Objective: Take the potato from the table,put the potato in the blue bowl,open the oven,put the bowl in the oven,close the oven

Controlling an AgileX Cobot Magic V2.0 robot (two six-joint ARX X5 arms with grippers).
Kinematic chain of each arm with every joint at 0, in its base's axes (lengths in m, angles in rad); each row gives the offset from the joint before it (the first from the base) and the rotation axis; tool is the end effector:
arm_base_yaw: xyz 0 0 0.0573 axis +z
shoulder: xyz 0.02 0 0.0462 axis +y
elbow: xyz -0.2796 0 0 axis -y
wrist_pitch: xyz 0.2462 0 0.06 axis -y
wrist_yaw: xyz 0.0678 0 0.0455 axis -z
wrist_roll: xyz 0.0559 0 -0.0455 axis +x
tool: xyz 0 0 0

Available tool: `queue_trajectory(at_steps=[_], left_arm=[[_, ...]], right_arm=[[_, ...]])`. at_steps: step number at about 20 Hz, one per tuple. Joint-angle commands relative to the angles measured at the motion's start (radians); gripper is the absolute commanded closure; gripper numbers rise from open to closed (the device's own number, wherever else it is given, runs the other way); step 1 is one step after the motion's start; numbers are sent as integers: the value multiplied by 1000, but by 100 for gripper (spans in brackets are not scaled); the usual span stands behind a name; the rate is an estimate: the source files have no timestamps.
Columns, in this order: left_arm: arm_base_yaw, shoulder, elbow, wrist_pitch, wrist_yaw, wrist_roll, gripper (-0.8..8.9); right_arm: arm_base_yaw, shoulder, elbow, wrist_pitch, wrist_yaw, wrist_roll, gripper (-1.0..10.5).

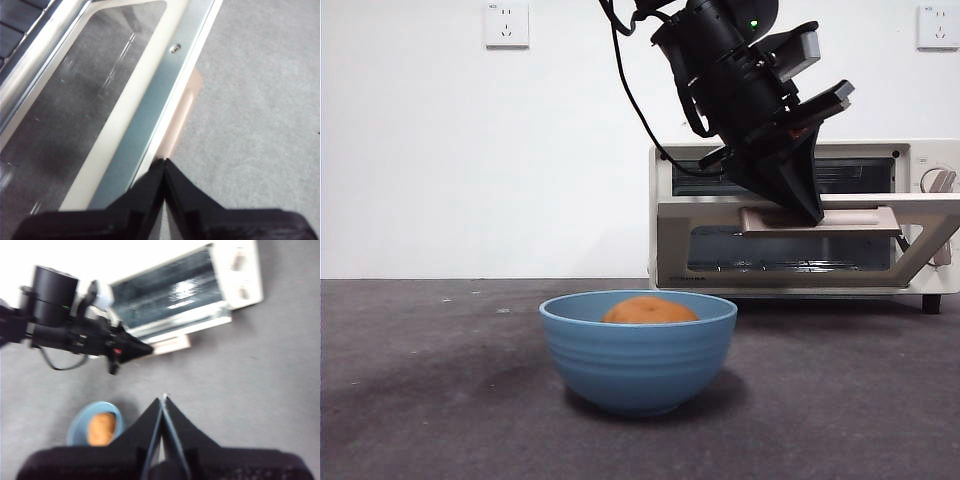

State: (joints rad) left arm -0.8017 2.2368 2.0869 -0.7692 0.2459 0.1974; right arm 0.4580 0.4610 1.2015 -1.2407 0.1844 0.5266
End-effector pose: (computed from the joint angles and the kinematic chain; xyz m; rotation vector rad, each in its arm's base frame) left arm 0.3513 -0.3825 0.2489 0.4301 0.8278 -1.0626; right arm 0.0212 -0.0010 0.3794 0.3550 0.5317 0.1353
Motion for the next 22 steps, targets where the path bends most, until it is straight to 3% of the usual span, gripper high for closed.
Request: queue_trajectory(at_steps=[1, 12, 17, 22], left_arm=[[-14, 24, -27, 5, -15, -38, 820], [-94, 13, -183, 41, -31, -75, 820], [-134, -57, -183, -55, -30, -42, 820], [-143, -172, -183, -254, -30, -29, 820]], right_arm=[[1, -1, 5, -38, 11, -14, 958], [1, -1, 5, -50, 33, -18, 958], [1, -1, 5, -70, 33, -19, 958], [1, 1, 5, -98, 24, -34, 958]])
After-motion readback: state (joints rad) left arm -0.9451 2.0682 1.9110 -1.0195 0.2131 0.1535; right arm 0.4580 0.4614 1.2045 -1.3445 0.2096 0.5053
